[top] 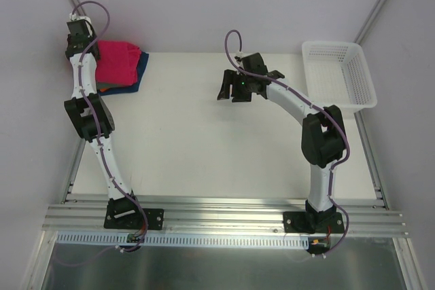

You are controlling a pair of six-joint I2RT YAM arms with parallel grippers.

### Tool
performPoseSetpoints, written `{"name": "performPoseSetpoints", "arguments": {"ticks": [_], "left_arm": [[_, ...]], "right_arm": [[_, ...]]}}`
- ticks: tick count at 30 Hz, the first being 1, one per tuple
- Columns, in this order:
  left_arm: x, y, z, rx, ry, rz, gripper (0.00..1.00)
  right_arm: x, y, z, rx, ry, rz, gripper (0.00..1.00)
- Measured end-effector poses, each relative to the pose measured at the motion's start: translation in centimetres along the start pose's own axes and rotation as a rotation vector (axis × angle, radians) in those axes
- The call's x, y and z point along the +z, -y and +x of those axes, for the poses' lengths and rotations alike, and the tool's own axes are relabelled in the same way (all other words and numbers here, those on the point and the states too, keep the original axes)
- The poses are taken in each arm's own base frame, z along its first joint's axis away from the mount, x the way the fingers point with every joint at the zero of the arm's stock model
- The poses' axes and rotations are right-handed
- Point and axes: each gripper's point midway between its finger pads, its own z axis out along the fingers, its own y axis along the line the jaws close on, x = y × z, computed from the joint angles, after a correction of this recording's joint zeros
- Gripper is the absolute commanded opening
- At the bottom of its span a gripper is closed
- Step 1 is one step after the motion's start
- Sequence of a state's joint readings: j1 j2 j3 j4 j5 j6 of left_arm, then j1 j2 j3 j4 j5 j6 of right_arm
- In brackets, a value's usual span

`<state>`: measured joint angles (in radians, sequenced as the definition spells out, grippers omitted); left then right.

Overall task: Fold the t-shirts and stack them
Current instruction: Put the neatly folded tshirt into the corner of the board with the left arm

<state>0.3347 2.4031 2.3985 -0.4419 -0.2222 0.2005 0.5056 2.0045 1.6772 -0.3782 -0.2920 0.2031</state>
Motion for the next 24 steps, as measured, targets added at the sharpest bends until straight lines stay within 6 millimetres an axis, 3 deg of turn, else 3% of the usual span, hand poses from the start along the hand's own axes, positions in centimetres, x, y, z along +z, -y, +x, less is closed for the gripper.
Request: {"name": "performPoseSetpoints", "arguments": {"ticks": [2, 5, 13, 24], "left_arm": [[0.1, -0.1, 0.2, 0.003, -0.004, -0.008, 0.88], [0.1, -0.2, 0.3, 0.001, -0.009, -0.021, 0.99], [-0.1, 0.8, 0.0, 0.003, 0.002, -0.01, 0.99], [-2.2, 4.8, -0.9, -0.031, 0.006, 0.136, 0.99]], "right_arm": [[0.0, 0.0, 0.0, -0.002, 0.0, 0.0, 0.72], [0.0, 0.0, 0.0, -0.003, 0.0, 0.0, 0.72], [0.0, 0.0, 0.0, -0.006, -0.001, 0.0, 0.72], [0.3, -0.7, 0.5, -0.023, -0.003, 0.004, 0.72]]}}
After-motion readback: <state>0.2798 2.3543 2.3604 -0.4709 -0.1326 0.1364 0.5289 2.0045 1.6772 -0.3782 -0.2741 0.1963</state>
